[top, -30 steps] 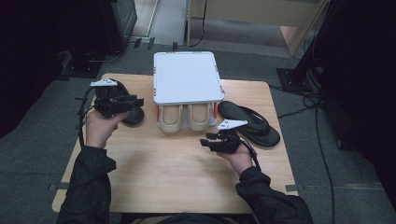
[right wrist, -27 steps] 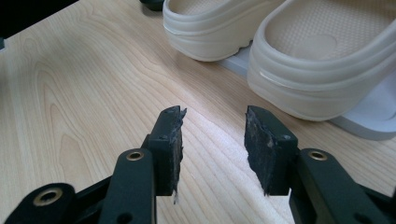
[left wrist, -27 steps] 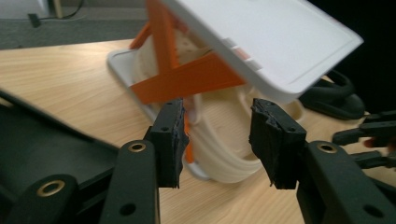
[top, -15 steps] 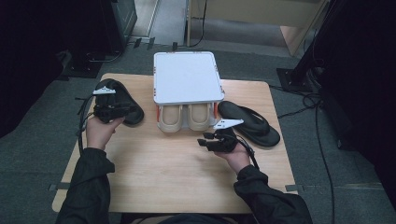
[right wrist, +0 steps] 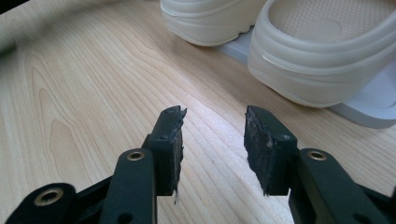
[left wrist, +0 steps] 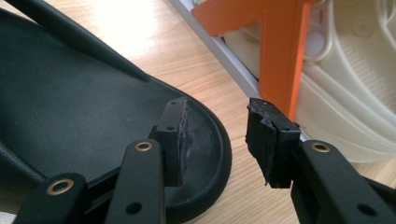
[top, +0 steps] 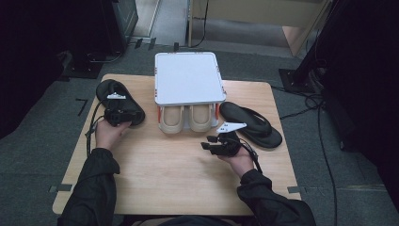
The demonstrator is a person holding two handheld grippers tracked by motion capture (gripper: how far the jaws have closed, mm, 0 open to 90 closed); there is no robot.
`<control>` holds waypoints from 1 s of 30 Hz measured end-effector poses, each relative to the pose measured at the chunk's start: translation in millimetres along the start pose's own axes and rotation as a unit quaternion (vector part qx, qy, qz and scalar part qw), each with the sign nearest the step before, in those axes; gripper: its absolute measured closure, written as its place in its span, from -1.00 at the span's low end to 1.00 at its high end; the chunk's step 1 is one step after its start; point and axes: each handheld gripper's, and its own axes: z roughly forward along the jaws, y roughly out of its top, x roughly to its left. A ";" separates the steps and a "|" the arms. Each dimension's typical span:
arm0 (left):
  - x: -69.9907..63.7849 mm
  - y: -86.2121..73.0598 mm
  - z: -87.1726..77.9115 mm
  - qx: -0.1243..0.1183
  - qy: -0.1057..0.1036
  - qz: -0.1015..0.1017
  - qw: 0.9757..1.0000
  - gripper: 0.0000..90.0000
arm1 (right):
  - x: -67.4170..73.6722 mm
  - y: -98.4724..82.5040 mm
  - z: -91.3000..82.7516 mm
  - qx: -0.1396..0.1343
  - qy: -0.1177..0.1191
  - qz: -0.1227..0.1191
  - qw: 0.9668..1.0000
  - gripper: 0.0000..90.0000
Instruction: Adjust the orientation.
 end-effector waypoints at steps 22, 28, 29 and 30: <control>7.7 -18.1 4.4 0.008 -0.025 -0.037 0.999 0.72 | -1.0 1.6 1.6 0.003 0.001 0.002 1.000 0.27; 9.9 -23.3 -2.7 0.011 -0.033 -0.044 0.998 0.78 | -1.0 3.0 4.2 0.003 0.004 0.000 1.000 0.27; 10.5 -24.2 -4.0 0.012 -0.033 -0.044 0.998 0.79 | -0.8 3.4 4.9 0.004 0.005 -0.001 1.000 0.27; 11.0 -25.6 -5.4 0.011 -0.035 -0.046 0.998 0.79 | -0.6 3.8 5.5 0.005 0.006 -0.003 1.000 0.27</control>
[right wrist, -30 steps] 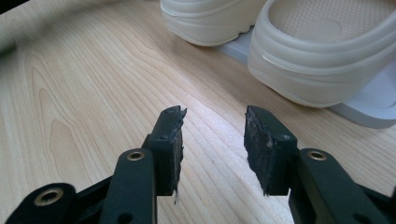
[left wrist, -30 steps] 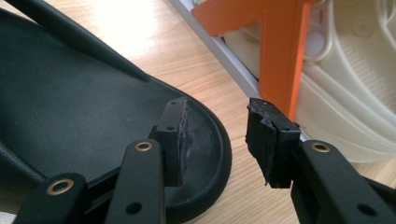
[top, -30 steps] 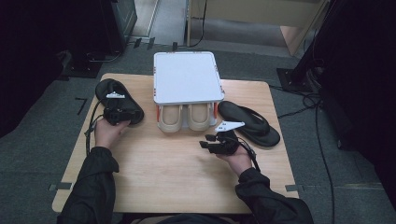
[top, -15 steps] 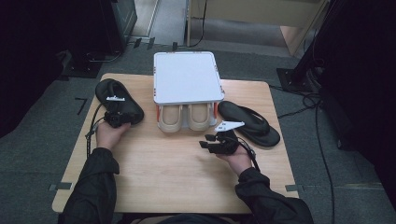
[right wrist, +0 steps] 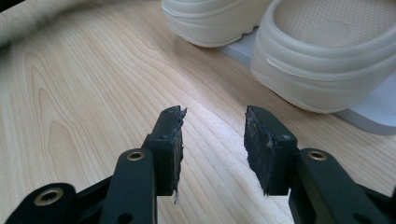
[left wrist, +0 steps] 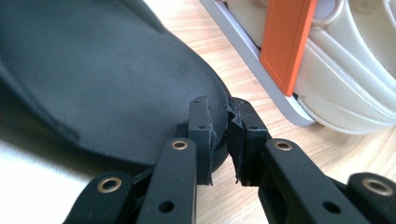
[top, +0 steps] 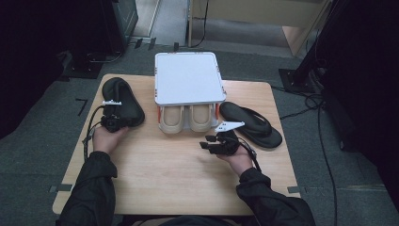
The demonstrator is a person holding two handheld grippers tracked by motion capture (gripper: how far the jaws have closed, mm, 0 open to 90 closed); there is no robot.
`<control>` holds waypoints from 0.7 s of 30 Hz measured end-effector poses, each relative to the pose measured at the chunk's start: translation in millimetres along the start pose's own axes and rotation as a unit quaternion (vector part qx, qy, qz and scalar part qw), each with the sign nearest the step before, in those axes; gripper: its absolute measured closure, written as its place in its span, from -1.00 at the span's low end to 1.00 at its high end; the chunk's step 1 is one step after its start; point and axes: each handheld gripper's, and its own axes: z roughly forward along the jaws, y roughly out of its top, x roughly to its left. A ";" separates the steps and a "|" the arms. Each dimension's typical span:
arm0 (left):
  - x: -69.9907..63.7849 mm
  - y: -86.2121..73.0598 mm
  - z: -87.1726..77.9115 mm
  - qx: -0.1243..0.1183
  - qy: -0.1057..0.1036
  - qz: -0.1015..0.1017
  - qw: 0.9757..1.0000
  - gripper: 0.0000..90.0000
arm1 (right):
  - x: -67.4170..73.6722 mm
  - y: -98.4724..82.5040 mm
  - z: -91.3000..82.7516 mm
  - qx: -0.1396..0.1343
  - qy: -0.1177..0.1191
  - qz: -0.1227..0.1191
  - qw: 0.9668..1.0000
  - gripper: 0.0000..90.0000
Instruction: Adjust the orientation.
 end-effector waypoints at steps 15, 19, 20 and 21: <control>6.4 -2.4 -20.8 0.004 0.011 -0.004 1.000 0.74 | 1.1 5.6 8.0 0.004 0.012 -0.007 1.000 0.27; 9.4 6.5 -30.4 -0.023 0.019 -0.007 1.000 0.65 | 1.4 5.1 8.2 0.006 0.013 -0.007 1.000 0.27; 11.7 8.3 -31.0 -0.025 0.019 -0.010 0.999 0.61 | 1.6 4.7 8.0 0.008 0.012 -0.005 1.000 0.27; 14.3 9.6 -31.0 -0.026 0.020 -0.012 0.999 0.58 | 1.4 4.4 7.9 0.010 0.011 -0.005 1.000 0.27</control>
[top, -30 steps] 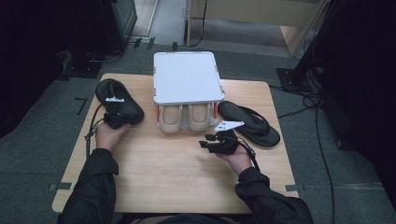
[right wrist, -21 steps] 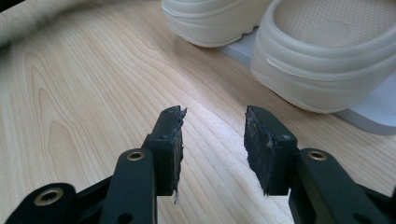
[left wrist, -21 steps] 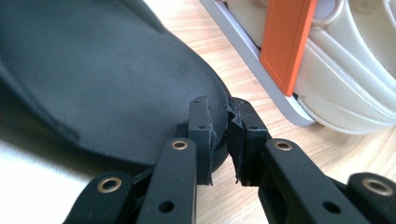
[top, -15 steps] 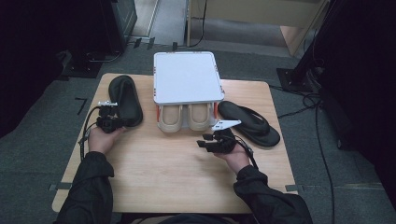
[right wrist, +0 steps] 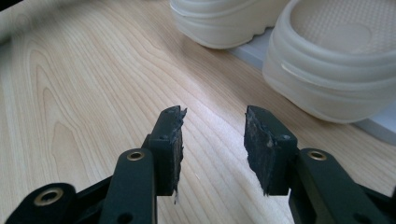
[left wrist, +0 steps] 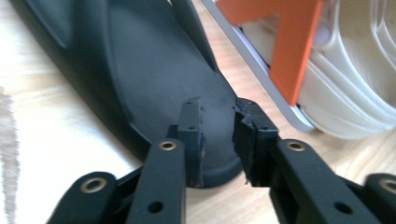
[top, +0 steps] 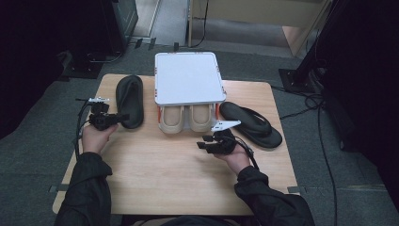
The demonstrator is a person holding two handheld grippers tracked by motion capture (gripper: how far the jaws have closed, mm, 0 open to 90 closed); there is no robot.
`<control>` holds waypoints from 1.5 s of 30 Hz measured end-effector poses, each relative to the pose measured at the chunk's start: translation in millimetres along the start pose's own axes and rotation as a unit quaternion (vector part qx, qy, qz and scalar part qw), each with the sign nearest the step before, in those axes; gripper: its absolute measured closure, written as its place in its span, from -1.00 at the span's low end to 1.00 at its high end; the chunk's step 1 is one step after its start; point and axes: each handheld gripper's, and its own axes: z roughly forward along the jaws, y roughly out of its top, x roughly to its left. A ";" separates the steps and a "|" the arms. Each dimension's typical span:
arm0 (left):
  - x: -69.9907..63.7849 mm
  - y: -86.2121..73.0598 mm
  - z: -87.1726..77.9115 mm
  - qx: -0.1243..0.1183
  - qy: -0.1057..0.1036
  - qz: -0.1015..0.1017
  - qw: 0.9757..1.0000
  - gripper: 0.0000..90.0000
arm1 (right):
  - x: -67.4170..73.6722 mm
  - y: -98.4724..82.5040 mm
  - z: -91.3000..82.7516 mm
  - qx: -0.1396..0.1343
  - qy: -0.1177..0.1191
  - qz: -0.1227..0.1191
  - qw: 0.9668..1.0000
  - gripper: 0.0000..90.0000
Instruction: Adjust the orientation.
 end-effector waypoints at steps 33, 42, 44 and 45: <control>49.9 47.1 37.2 -0.006 0.060 -0.011 0.998 0.22 | 2.5 -24.0 -20.1 0.002 -0.040 0.020 0.999 0.25; 48.4 47.2 52.8 -0.008 0.079 0.003 0.997 0.31 | 3.0 -25.8 -18.8 0.004 -0.040 0.022 0.999 0.25; 47.8 47.5 53.3 -0.008 0.093 0.000 0.996 0.43 | 2.7 -25.9 -18.6 0.004 -0.041 0.021 0.999 0.24; 48.5 48.0 52.8 -0.006 0.091 -0.008 0.996 0.48 | 2.5 -26.0 -18.4 0.005 -0.041 0.023 0.999 0.24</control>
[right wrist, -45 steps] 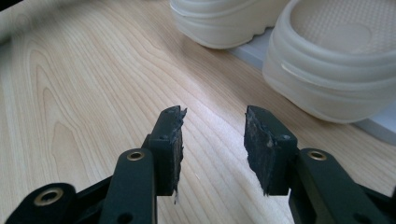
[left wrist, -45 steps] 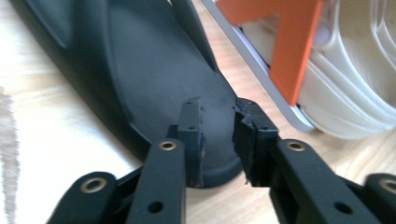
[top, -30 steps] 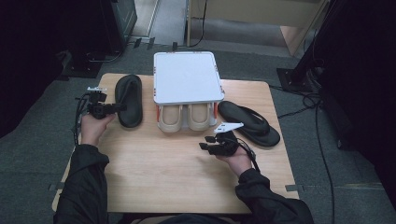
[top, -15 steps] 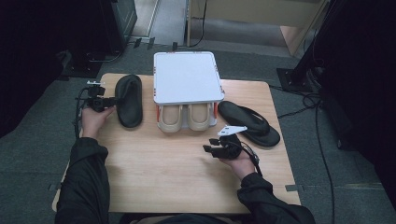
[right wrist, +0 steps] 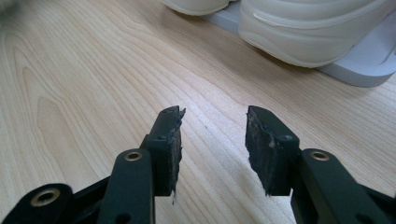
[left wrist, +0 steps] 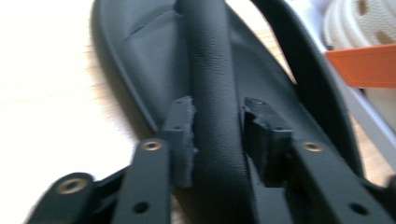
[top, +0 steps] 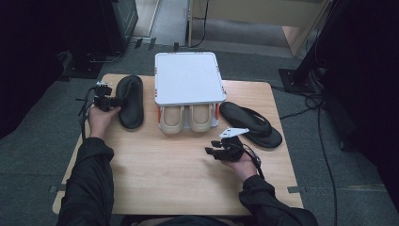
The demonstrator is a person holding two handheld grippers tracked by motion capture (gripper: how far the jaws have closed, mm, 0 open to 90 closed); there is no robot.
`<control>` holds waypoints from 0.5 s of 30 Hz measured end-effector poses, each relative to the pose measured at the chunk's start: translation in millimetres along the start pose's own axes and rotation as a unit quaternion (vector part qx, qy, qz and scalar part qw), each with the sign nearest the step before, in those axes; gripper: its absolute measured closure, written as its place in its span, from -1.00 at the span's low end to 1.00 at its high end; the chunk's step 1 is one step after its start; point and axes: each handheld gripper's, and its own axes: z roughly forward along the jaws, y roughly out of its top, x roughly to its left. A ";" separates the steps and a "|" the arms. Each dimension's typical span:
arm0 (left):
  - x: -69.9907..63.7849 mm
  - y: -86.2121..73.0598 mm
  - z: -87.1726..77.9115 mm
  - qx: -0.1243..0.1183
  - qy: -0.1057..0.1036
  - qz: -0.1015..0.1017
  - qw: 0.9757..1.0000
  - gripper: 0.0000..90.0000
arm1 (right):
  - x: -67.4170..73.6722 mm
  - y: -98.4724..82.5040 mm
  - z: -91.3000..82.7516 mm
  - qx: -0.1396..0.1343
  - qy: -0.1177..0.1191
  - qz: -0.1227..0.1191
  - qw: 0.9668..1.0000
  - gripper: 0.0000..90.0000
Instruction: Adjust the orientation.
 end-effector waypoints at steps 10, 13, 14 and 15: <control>-3.7 -0.9 -6.0 0.003 -0.005 -0.023 1.000 0.52 | -2.8 0.2 0.1 -0.005 0.003 0.007 1.000 0.25; -4.5 -0.7 -9.5 0.003 -0.018 -0.030 0.999 0.52 | -3.3 0.7 -0.3 -0.008 0.004 0.011 1.000 0.25; -5.1 -0.4 -10.7 0.002 -0.021 -0.033 0.999 0.53 | -3.5 0.9 -0.4 -0.009 0.004 0.010 1.000 0.25; -5.6 -0.1 -12.7 0.001 -0.023 -0.034 0.999 0.53 | -3.6 1.0 -0.6 -0.009 0.004 0.010 1.000 0.25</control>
